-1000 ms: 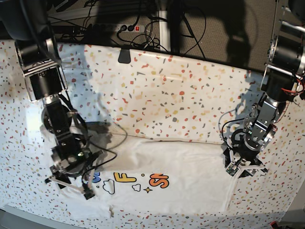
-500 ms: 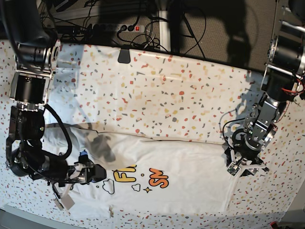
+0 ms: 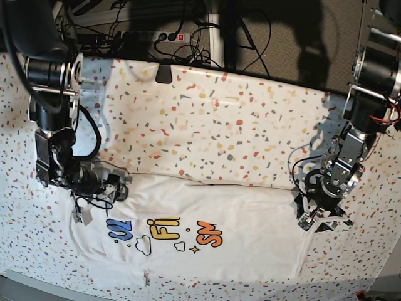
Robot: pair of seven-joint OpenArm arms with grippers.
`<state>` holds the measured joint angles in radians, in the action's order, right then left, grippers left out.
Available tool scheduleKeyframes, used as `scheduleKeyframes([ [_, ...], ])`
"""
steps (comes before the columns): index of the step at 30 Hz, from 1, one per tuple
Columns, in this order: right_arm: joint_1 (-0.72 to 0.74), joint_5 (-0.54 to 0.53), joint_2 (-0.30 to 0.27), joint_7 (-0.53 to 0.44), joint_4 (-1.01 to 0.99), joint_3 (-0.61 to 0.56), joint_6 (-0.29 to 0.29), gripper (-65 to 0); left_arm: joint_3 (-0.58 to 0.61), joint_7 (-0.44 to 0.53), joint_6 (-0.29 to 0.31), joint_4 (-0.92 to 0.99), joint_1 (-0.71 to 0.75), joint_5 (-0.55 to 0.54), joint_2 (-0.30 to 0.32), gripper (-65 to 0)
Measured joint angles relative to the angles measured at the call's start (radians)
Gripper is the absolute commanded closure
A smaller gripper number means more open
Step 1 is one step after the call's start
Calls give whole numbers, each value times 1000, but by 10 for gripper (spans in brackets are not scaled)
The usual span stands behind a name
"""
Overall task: Fold the T-shirt properly
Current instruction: 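Open both grippers to release the folded fabric, then raise both grippers and move them back to the shirt's folded edge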
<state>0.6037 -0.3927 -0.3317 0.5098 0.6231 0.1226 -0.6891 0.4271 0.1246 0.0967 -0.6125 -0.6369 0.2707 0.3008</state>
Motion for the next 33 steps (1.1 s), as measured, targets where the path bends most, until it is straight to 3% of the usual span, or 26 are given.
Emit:
scheduleKeyframes([
  [3,7,-14,-1,16,0,0,0,-355,0,0,0,0,0,-11,-2,-322],
  [9,6,-296,-1,95,108,0,0,-355,0,0,0,0,0,-11,-2,-322],
  [12,16,-302,-1,92,171,0,0,-355,0,-4,0,0,0,-10,-2,-322],
  [15,32,-237,3,-1,175,0,0,-355,0,-3,0,0,0,-10,-2,-322],
  [18,55,-62,33,-68,141,1,1,-355,0,0,0,0,0,-10,-2,-322],
  [22,66,186,105,-66,69,0,3,-355,0,0,0,0,0,-10,-2,-322],
  [25,50,185,133,-55,59,-14,-12,-354,0,-3,0,0,0,-10,-2,-322],
  [29,67,192,98,16,163,-15,-5,-352,0,-3,3,-21,3,32,10,-322],
  [33,80,59,58,196,380,-13,1,-297,0,-11,5,-105,2,50,47,-322],
])
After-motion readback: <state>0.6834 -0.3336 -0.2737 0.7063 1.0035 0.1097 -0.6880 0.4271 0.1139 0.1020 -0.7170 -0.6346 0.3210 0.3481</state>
